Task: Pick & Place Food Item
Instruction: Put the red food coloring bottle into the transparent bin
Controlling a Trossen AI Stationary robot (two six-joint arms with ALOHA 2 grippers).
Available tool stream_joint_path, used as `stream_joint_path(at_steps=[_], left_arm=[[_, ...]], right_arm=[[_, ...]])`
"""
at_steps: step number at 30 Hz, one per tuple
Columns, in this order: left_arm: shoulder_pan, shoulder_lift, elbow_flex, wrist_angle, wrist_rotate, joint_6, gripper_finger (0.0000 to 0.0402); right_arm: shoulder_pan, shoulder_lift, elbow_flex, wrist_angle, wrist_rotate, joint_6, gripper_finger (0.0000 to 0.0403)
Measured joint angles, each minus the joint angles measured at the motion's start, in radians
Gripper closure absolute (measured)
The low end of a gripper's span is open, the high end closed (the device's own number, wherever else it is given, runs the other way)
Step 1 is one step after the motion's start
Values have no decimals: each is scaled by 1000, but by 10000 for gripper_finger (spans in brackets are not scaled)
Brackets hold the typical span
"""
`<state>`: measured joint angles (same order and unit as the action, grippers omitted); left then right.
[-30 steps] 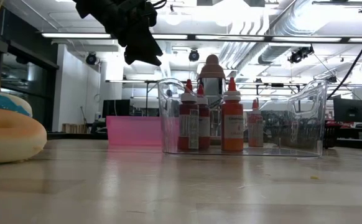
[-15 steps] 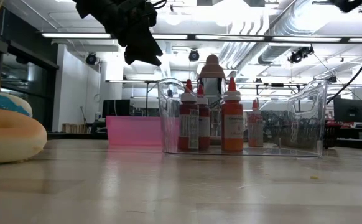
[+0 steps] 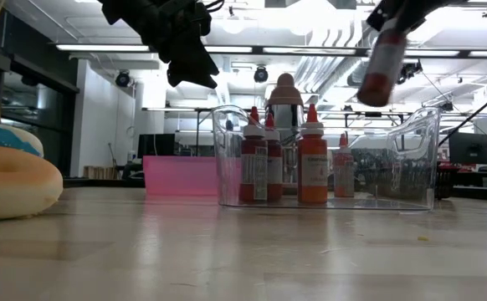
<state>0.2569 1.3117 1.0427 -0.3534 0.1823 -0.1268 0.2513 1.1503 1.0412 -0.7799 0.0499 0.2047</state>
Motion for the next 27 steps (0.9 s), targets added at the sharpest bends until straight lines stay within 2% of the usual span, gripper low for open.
stream_joint_path(at_steps=[3, 6, 15, 20, 27], left_arm=[[0, 0, 0, 0, 0, 0, 228], [0, 0, 0, 0, 0, 0, 228], [0, 0, 0, 3, 0, 0, 228], [0, 0, 0, 3, 0, 0, 228], [0, 0, 0, 3, 0, 0, 228]], right_arm=[[-57, 0, 3, -5, -3, -10, 296], [-116, 10, 66, -78, -2, -54, 296], [-216, 207, 322, -316, -4, -168, 296], [-240, 308, 355, -327, -26, -200, 296], [-270, 374, 355, -344, -26, -177, 296]])
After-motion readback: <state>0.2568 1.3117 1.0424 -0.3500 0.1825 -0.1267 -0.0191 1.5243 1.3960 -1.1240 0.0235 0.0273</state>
